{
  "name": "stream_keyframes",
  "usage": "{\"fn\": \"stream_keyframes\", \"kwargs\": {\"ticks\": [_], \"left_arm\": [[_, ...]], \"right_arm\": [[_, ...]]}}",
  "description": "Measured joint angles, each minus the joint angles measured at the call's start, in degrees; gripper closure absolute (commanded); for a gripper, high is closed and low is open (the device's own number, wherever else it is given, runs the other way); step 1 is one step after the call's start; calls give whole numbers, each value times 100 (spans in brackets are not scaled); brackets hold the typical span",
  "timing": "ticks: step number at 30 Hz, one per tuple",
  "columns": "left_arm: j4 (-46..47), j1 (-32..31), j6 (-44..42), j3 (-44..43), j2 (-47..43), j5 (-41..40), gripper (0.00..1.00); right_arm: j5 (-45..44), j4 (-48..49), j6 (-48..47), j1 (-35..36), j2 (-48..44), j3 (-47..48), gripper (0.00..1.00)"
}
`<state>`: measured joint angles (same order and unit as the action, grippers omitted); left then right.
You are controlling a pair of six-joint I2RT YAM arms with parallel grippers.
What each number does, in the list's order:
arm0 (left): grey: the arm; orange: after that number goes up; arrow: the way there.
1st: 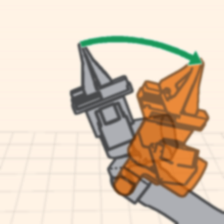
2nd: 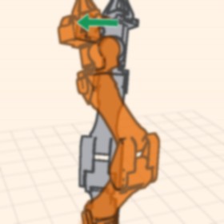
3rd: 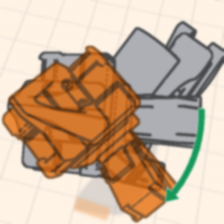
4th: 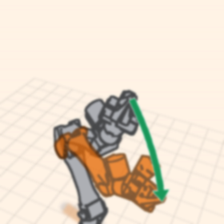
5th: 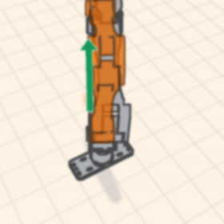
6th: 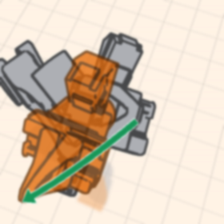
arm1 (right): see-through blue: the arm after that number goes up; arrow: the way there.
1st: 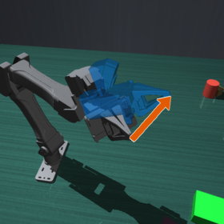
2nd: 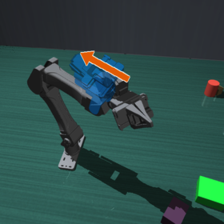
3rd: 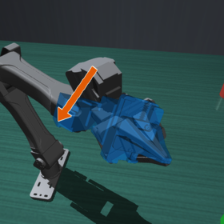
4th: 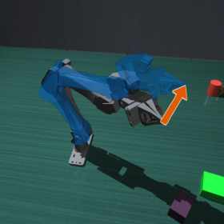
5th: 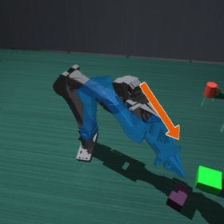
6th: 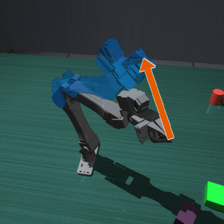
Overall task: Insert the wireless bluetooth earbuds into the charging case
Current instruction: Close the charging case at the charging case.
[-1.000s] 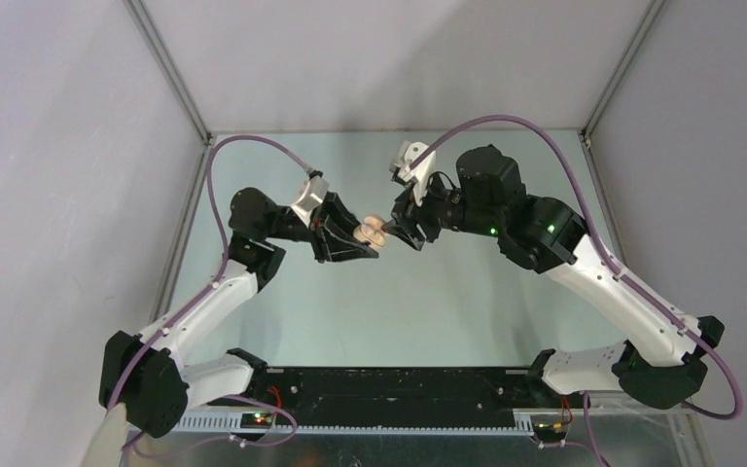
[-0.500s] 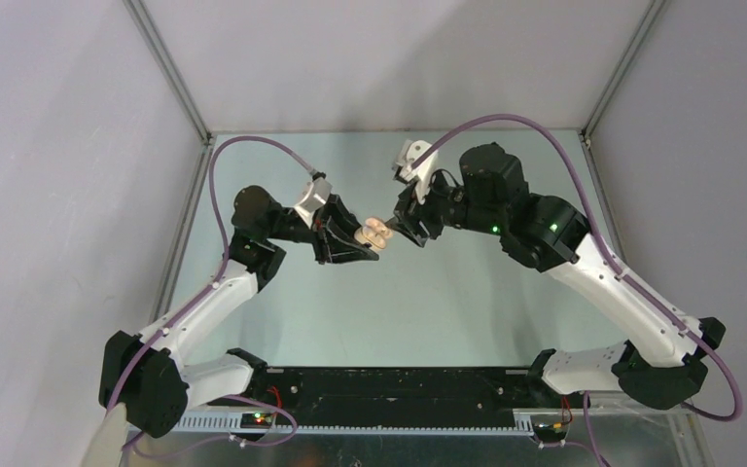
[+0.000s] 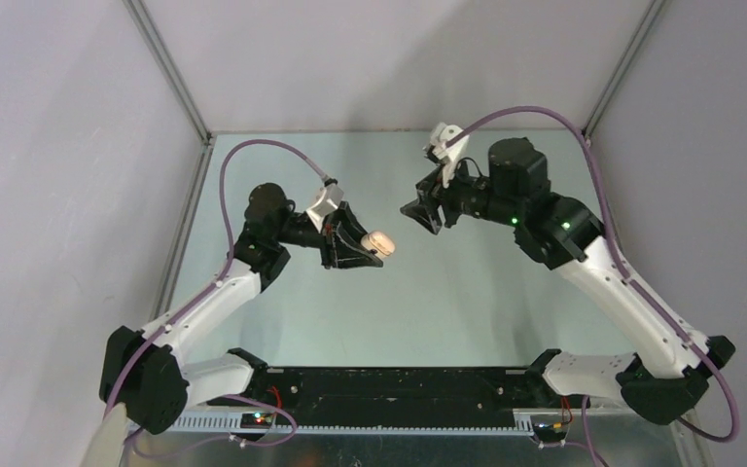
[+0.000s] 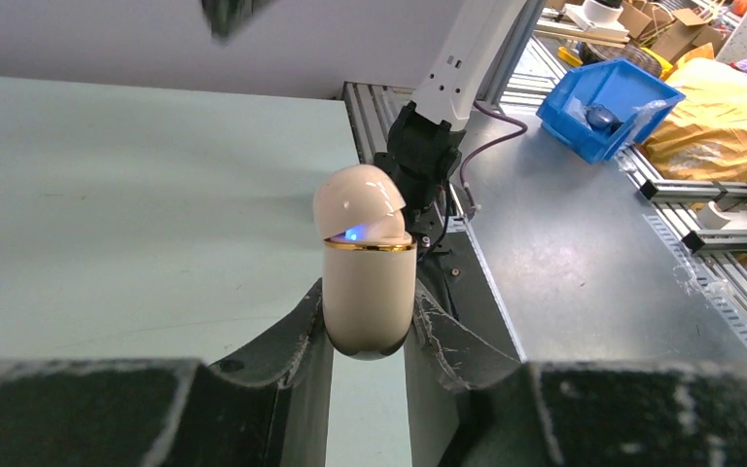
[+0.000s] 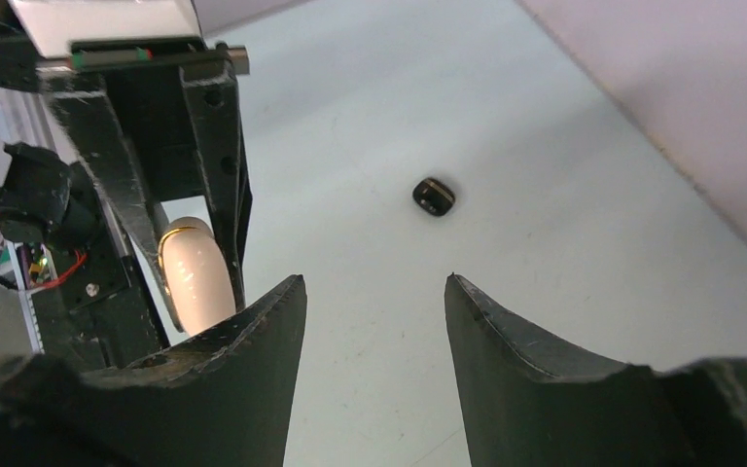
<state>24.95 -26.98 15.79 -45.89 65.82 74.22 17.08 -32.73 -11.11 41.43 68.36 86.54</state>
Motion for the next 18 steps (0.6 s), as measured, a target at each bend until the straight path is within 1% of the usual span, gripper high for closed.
{"fn": "stream_keyframes", "kwargs": {"ticks": [5,8,13,18], "left_arm": [[-197,-35,-151,-9,83,-79,98],[-275,-46,-238,-9,105,-149,98],[-459,-63,-376,-13,107,-151,99],[-553,-103,-437,-63,118,-155,98]], "right_arm": [[37,4,17,72,439,-197,41],[98,-81,-48,238,627,-232,41],[173,-256,-328,560,538,-232,41],[85,-271,-472,632,323,-232,40]]}}
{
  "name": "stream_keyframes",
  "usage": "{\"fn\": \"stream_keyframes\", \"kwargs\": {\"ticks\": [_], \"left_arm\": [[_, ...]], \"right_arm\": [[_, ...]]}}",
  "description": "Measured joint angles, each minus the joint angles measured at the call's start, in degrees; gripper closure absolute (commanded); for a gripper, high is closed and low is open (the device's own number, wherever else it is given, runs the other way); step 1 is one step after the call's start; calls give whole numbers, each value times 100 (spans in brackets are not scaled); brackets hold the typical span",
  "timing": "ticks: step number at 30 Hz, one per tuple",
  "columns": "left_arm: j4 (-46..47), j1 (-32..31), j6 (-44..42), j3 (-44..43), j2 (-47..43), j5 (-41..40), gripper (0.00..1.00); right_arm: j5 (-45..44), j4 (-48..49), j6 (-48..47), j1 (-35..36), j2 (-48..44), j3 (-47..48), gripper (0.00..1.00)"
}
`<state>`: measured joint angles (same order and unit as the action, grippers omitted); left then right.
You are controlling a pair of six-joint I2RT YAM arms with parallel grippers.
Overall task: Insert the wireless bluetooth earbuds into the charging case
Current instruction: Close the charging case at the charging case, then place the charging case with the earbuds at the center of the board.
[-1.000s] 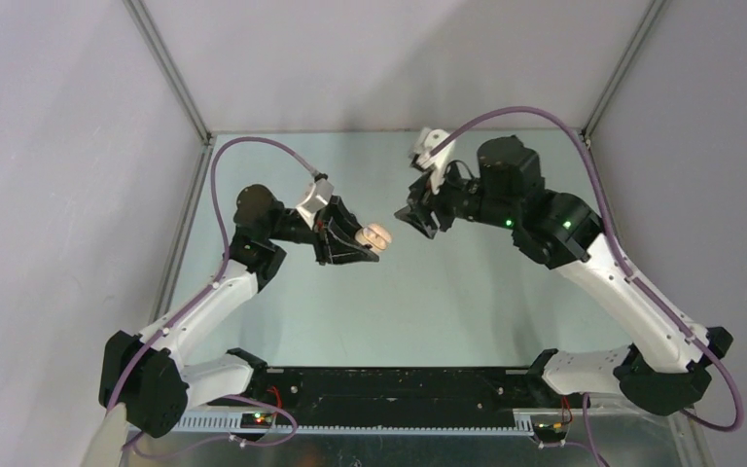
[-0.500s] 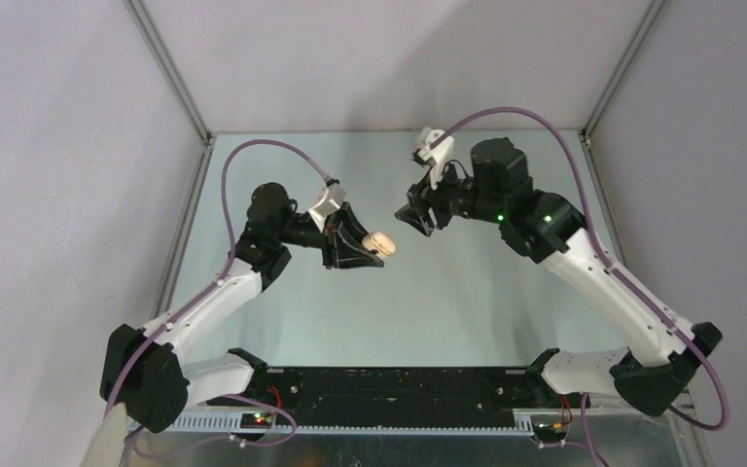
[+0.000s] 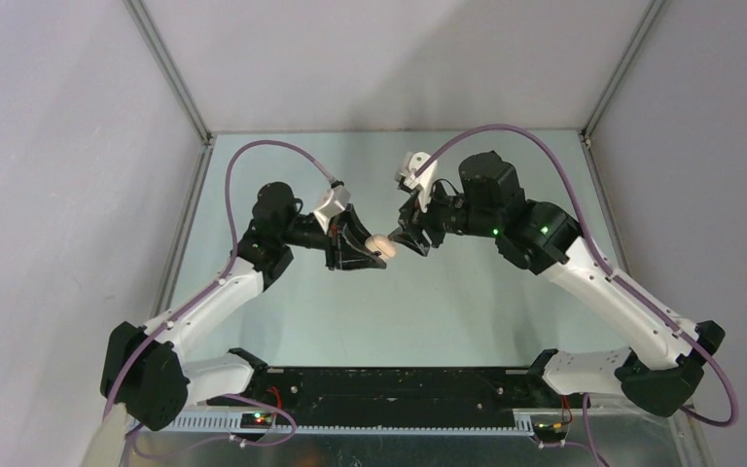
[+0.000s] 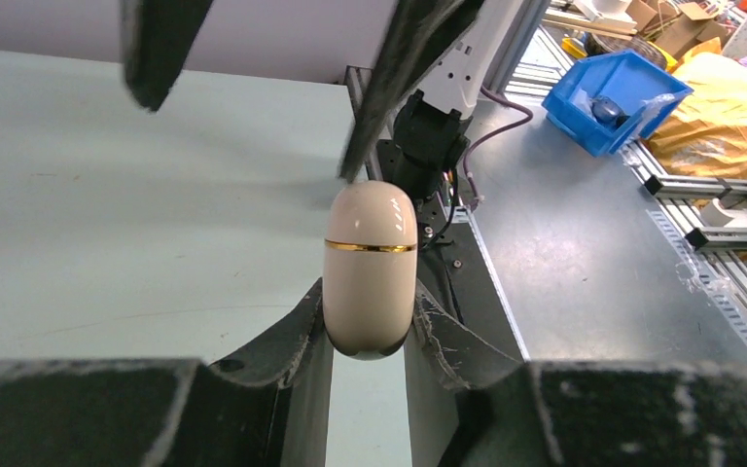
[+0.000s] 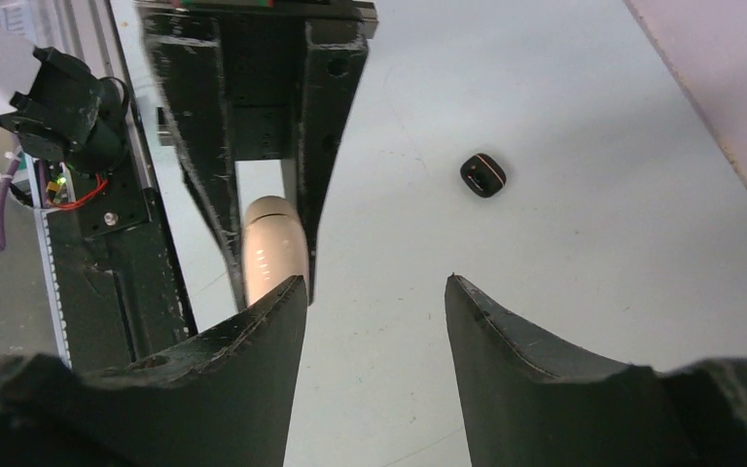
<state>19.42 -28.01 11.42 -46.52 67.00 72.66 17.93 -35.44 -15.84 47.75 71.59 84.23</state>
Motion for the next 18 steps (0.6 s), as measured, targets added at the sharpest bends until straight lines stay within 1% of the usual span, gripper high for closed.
{"fn": "stream_keyframes", "kwargs": {"ticks": [4,8,9,10,11,14,16,18], "left_arm": [[-37,2,-9,-13,46,-109,97],[-81,4,-48,-24,63,-214,94],[-153,4,-98,-52,63,-254,94],[-245,4,-149,-92,72,-313,94],[-350,4,-212,-160,90,-356,93],[-636,4,-400,-420,243,-621,93],[-767,2,-472,-581,424,-776,93],[-907,-2,-549,-769,684,-916,93]], "right_arm": [[9,-4,-33,22,-125,0,39],[-212,11,-44,24,-170,0,33],[-310,17,-48,-2,-181,0,17],[-444,31,-59,-66,-205,-4,9],[-581,70,-48,-153,-251,-33,3],[-1029,343,-50,-649,-581,-363,1],[-1266,531,-33,-1025,-922,-717,0],[-1436,811,35,-1545,-1390,-1211,1]]}}
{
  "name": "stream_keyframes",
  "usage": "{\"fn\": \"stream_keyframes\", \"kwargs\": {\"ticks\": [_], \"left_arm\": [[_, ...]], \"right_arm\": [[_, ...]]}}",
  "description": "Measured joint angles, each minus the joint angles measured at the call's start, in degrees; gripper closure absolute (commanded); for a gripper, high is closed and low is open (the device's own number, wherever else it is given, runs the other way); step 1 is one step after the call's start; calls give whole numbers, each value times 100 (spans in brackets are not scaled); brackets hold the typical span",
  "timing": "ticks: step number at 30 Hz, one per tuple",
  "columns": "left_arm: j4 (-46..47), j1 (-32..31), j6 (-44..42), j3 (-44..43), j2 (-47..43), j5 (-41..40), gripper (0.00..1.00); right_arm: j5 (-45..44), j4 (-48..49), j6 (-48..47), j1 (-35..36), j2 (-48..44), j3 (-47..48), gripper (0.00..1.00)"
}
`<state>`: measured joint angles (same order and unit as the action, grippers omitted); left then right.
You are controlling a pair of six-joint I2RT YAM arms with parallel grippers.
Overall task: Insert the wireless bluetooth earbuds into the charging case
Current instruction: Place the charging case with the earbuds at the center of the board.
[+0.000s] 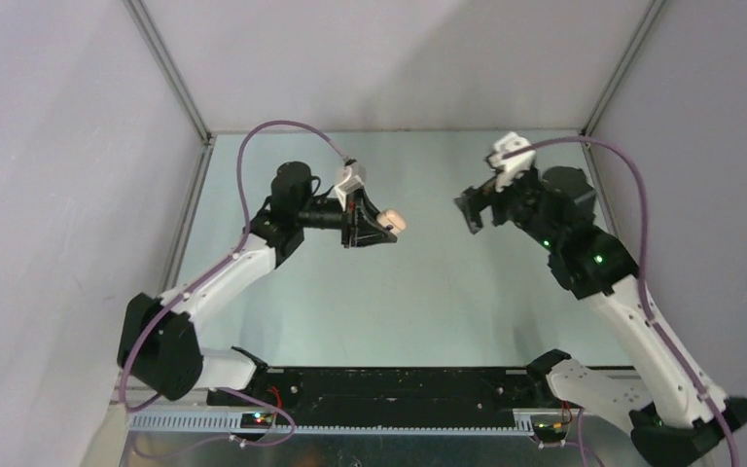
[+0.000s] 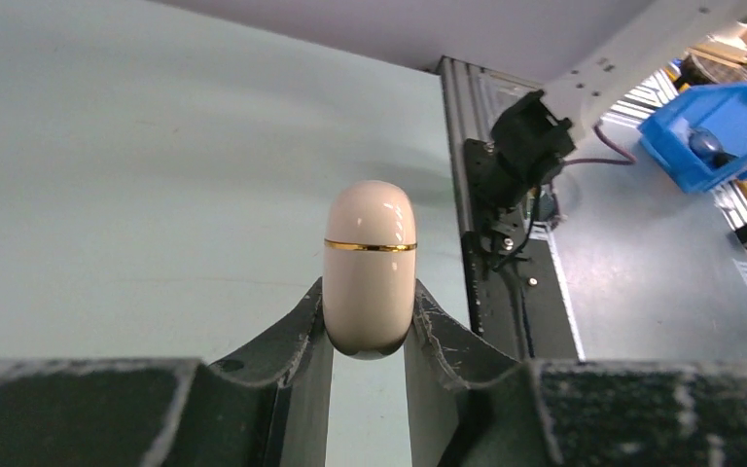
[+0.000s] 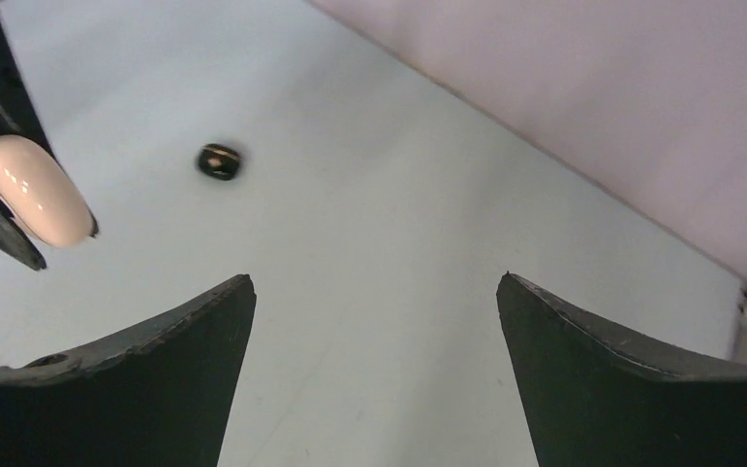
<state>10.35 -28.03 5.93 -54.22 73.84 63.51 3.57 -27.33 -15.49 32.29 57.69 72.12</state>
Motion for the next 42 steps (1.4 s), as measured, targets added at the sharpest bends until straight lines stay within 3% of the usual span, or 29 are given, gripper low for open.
{"fn": "stream_keyframes", "kwargs": {"ticks": [4,9,28,42], "left_arm": [[-332,-50,-138,-431,737,-302,92],[-481,-164,-127,-938,1578,-544,91],[-885,-846,894,-3814,5394,-1980,87],[-1742,-953,1574,-5499,6832,-2503,84]], "right_arm": [[254,382,240,-1207,-804,-848,1],[772,404,404,-2087,-988,-1062,1],[1746,402,654,-2833,-1346,-1655,1],[2090,608,756,-3141,-1679,-1888,1]]}}
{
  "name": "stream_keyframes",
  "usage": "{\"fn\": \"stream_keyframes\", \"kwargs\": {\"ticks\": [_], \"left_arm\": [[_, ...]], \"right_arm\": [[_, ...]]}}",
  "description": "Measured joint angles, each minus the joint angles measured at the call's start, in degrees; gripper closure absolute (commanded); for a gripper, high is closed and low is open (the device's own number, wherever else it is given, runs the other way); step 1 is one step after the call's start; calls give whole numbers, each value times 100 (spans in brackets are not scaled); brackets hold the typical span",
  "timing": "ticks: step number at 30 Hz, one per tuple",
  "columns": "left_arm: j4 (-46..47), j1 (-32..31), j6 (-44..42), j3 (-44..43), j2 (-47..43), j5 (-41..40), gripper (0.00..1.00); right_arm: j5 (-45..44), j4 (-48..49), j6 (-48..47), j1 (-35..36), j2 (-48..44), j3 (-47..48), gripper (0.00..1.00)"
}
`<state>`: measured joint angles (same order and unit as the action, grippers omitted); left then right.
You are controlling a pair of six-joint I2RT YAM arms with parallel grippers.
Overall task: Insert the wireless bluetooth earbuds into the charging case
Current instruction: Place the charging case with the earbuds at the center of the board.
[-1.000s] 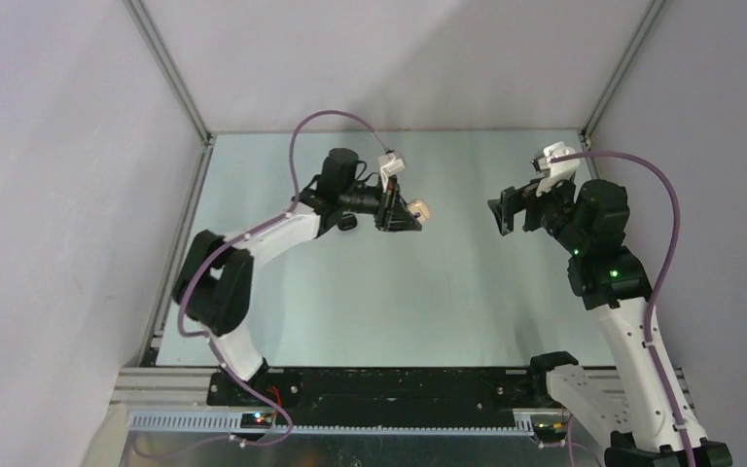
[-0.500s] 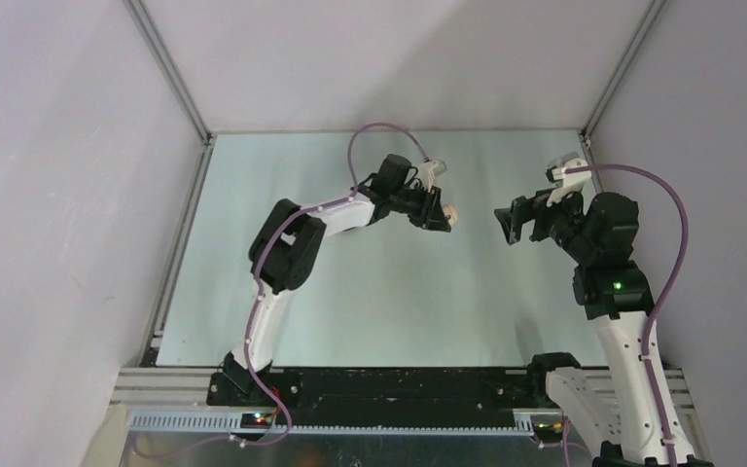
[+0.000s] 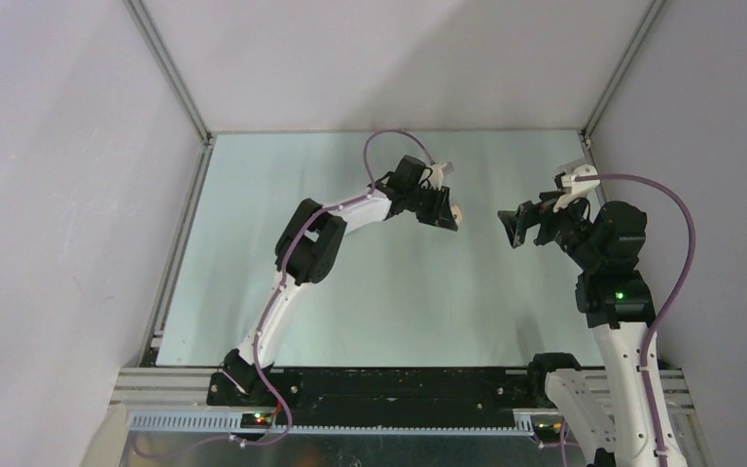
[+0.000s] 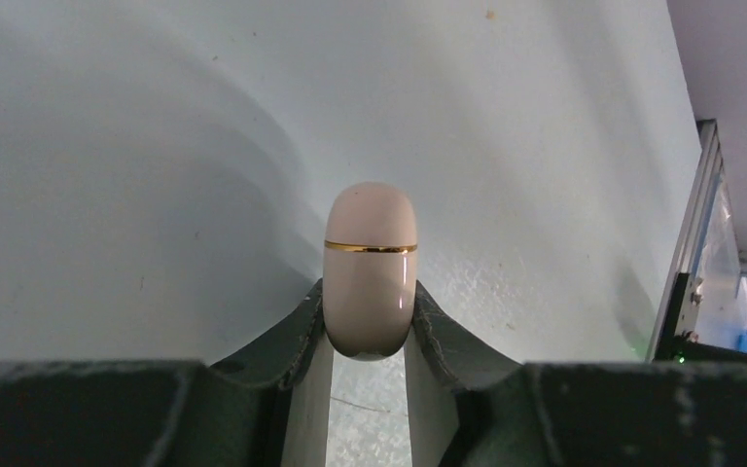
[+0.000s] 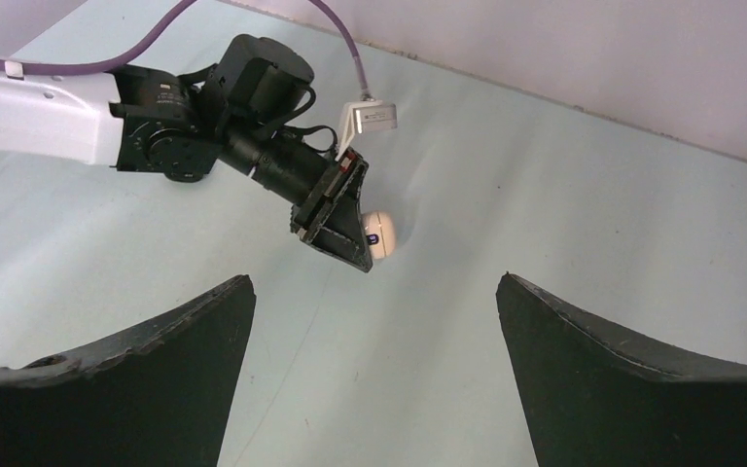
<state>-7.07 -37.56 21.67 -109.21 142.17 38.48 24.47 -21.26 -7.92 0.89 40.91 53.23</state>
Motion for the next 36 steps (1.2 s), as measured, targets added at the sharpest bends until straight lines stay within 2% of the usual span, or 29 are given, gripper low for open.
{"fn": "stream_keyframes", "kwargs": {"ticks": [7,11,15,22,24,27,30,32,36], "left_arm": [[-168,-9,295,-407,225,-79,82],[-236,-20,459,-619,352,-72,76],[-254,-28,581,-682,393,-74,65],[-334,-31,745,-686,393,-72,54],[-334,-35,835,-697,393,-59,36],[-291,-37,944,-734,391,44,26],[-229,-46,1014,-730,372,103,6],[-181,-46,1012,-651,291,114,1],[-98,-46,968,-144,-63,70,1]], "right_arm": [[2,48,-2,0,-2,-85,1],[0,61,-2,0,-4,-92,1],[0,63,-2,0,-9,-94,0],[0,66,-4,0,-11,-96,0],[0,66,-4,0,-11,-96,1],[0,70,-4,0,-11,-107,0],[0,76,-4,0,-11,-125,1],[0,81,-4,0,-11,-129,1],[0,85,-2,7,-11,-138,1]]}}
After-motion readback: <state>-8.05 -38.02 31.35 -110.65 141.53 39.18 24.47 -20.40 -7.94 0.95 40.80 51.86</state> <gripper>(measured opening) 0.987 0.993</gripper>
